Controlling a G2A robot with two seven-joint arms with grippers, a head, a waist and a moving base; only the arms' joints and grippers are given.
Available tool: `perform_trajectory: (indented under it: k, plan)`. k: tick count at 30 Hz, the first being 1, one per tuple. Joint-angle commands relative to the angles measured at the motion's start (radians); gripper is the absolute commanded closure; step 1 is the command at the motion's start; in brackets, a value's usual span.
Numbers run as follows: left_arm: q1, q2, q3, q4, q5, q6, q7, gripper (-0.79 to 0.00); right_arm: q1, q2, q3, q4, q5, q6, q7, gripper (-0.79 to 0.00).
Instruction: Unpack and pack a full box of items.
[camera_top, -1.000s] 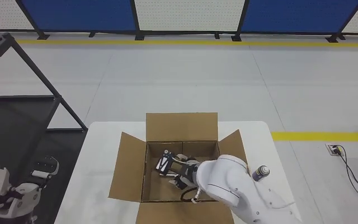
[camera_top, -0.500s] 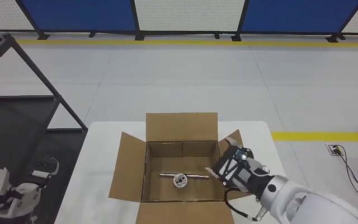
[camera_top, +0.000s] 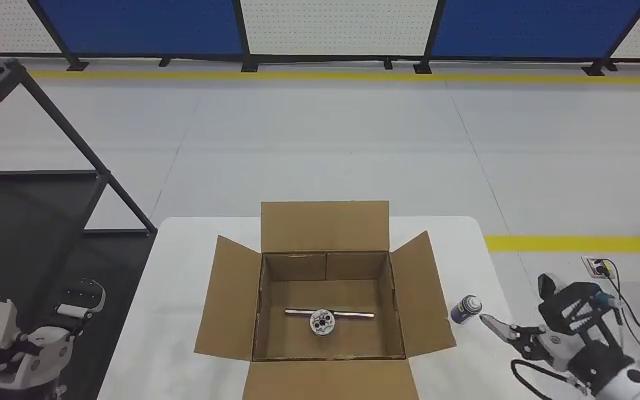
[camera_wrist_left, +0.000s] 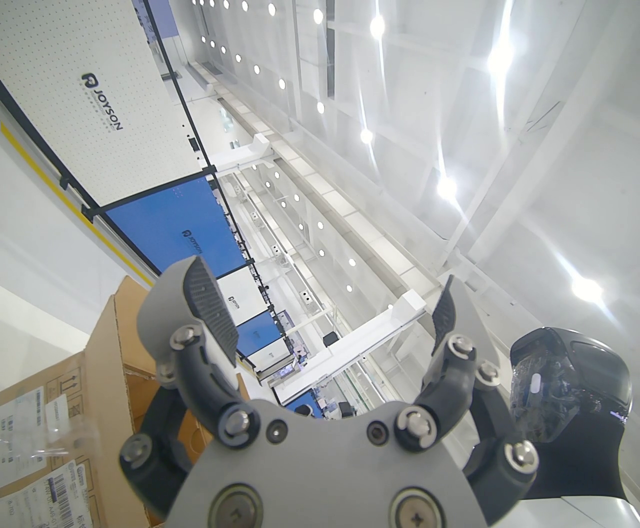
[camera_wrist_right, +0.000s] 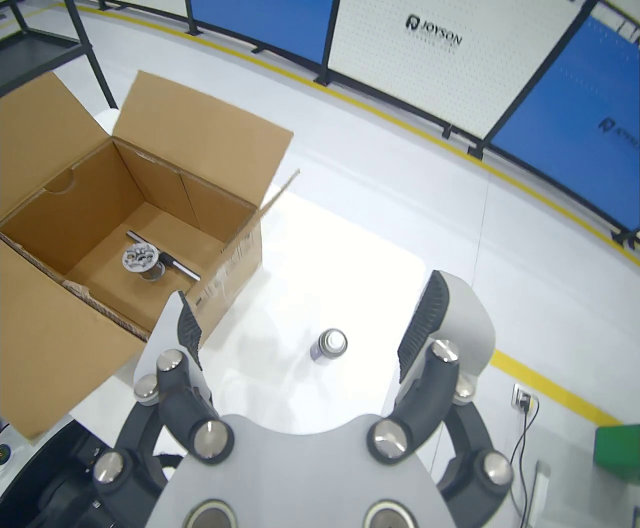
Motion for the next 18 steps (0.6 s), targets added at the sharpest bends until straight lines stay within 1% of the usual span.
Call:
perform_trajectory:
  k: [1, 4, 7, 10, 14, 16, 18]
  plan:
    - [0.0, 0.0, 0.0, 0.0, 0.0, 0.0, 0.0, -0.785, -0.016, 0.001, -0.021, 0.038, 0.0, -0.005, -0.003, -0.785]
    - [0.0, 0.0, 0.0, 0.0, 0.0, 0.0, 0.0, -0.785, -0.001, 0.004, -0.075, 0.148, 0.021, -0.056, -0.047, -0.785]
    - [0.0, 0.0, 0.0, 0.0, 0.0, 0.0, 0.0, -0.785, 0.039, 0.006, -0.141, 0.274, -0.002, -0.053, -0.055, -0.785]
    - [0.0, 0.0, 0.0, 0.0, 0.0, 0.0, 0.0, -0.785, 0.101, 0.006, -0.213, 0.398, -0.039, -0.016, -0.074, -0.785]
    - [0.0, 0.0, 0.0, 0.0, 0.0, 0.0, 0.0, -0.785, 0.169, 0.002, -0.278, 0.547, -0.081, 0.027, -0.162, -0.785]
    - [0.0, 0.0, 0.0, 0.0, 0.0, 0.0, 0.0, -0.785, 0.199, -0.001, -0.304, 0.605, -0.071, 0.041, -0.206, -0.785]
    - [0.0, 0.0, 0.0, 0.0, 0.0, 0.0, 0.0, -0.785, 0.21, -0.001, -0.31, 0.629, -0.071, 0.041, -0.213, -0.785]
